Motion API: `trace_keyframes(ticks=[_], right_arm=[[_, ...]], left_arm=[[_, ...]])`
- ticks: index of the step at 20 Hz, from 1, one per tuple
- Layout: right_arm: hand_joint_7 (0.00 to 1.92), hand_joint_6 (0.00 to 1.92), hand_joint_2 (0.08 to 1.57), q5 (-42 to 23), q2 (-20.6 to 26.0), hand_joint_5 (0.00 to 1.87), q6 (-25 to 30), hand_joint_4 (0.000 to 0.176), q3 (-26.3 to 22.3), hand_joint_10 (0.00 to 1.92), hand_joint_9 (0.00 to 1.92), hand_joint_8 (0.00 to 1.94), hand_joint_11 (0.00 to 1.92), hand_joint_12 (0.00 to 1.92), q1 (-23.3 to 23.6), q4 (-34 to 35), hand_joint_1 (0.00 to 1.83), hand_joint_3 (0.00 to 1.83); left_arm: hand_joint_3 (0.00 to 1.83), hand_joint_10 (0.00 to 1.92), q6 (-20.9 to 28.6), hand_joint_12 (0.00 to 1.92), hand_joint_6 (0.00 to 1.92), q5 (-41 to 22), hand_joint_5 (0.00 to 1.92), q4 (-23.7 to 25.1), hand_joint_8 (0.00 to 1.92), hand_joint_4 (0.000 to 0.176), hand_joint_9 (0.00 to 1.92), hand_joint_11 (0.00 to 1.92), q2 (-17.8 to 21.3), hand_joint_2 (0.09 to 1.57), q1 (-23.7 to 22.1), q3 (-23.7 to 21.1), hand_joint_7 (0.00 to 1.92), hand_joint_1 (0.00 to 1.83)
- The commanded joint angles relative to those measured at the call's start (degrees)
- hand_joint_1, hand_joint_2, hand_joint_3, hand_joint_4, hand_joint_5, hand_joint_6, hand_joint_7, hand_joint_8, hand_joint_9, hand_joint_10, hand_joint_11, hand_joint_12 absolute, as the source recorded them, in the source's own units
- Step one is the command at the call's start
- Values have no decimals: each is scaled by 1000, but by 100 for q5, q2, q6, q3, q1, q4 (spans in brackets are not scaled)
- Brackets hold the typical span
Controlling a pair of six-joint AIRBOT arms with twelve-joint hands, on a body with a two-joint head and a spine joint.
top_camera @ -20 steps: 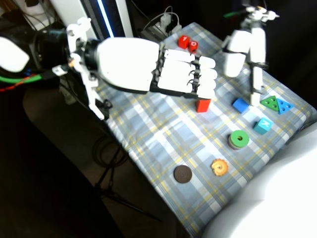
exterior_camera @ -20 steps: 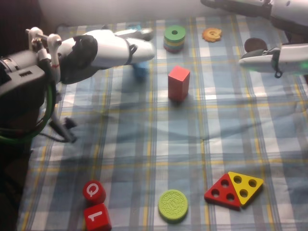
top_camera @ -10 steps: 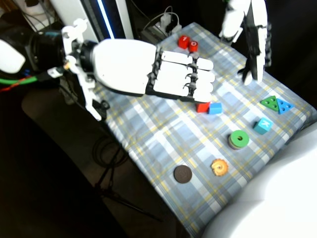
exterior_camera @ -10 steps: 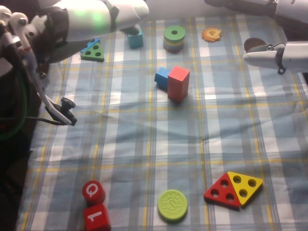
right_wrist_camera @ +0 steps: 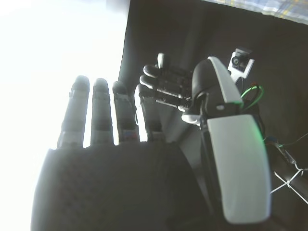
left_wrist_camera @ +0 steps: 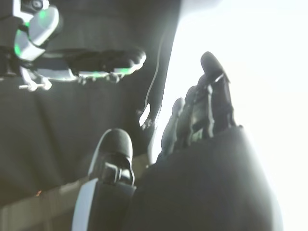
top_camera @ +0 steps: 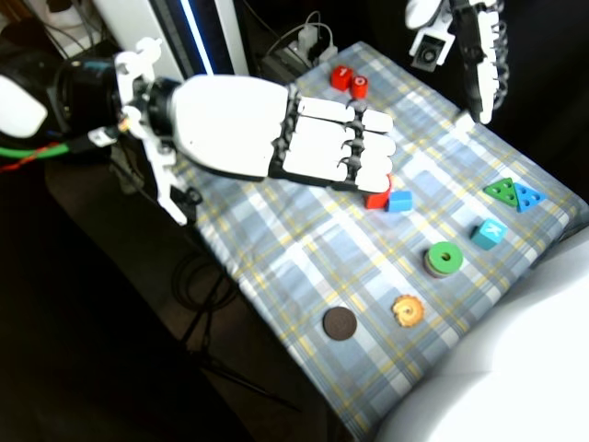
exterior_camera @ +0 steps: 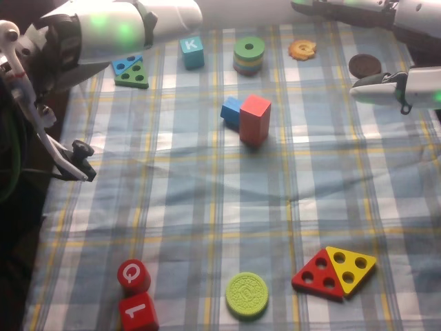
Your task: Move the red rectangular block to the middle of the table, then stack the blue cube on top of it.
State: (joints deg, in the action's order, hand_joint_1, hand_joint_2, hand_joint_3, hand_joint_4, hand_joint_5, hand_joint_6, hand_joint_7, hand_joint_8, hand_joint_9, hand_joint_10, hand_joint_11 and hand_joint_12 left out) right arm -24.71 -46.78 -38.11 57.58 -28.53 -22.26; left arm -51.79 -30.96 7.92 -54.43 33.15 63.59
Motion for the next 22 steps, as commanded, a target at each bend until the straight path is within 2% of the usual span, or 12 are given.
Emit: trace_keyframes(ticks=[1,2,3,5,7,8,10,13,15,18,21,22], right_arm=[[0,0,1229,-644,-29,0,27,107,15,0,0,0,12,13,28,133,651,0],[0,0,1229,-640,-44,0,27,107,23,0,0,0,12,13,18,141,651,0],[0,0,1242,-638,-55,0,27,109,34,0,0,0,20,25,1,162,622,3],[0,0,1245,-638,-75,0,27,122,52,0,0,0,3,124,-24,181,557,0],[0,0,1247,-639,-91,0,27,127,66,1,4,0,0,145,-54,198,560,0],[0,0,1258,-639,-94,0,27,122,70,0,0,0,0,144,-66,207,569,3],[0,0,1264,-639,-105,0,27,114,81,0,0,0,0,120,-89,226,587,3],[0,0,1252,-639,-108,0,27,118,91,0,0,0,0,228,-121,251,542,0],[0,0,1264,-639,-111,0,28,80,93,0,0,0,0,199,-131,252,531,2],[0,0,1289,-639,-114,0,29,56,100,0,0,0,0,236,-145,253,543,3],[0,0,1297,-639,-118,0,30,73,103,0,0,0,0,104,-148,265,542,2],[0,0,1300,-640,-119,0,30,79,103,0,0,0,0,98,-148,266,561,2]], left_arm=[[0,0,32,599,0,-561,0,-99,0,25,0,14,-60,1562,-36,14,0,0],[0,0,32,599,0,-501,0,-99,0,25,0,14,-104,1562,-34,38,0,0],[15,0,38,1069,0,-405,0,-99,0,20,0,0,-179,1535,-30,92,0,0],[0,128,43,1368,0,-266,0,-96,0,61,357,134,-280,1429,-17,174,0,0],[3,119,42,1411,0,-98,0,-80,0,107,419,151,-392,1486,-10,269,0,0],[0,104,42,1522,0,4,0,-72,0,110,383,108,-447,1471,-10,321,0,0],[1,108,172,1577,0,164,0,49,0,105,372,98,-541,1479,-10,419,0,0],[0,210,605,1491,0,307,0,384,9,63,546,303,-702,1414,3,576,31,0],[3,250,605,1466,0,431,0,483,7,64,605,367,-754,1435,13,586,45,0],[0,425,604,1488,0,590,0,666,1,60,601,423,-807,1446,7,587,51,0],[11,461,604,1515,0,725,0,810,3,7,261,252,-921,1557,-22,627,61,0],[3,520,604,1476,0,768,0,819,17,0,379,308,-979,1546,-31,669,110,0]])
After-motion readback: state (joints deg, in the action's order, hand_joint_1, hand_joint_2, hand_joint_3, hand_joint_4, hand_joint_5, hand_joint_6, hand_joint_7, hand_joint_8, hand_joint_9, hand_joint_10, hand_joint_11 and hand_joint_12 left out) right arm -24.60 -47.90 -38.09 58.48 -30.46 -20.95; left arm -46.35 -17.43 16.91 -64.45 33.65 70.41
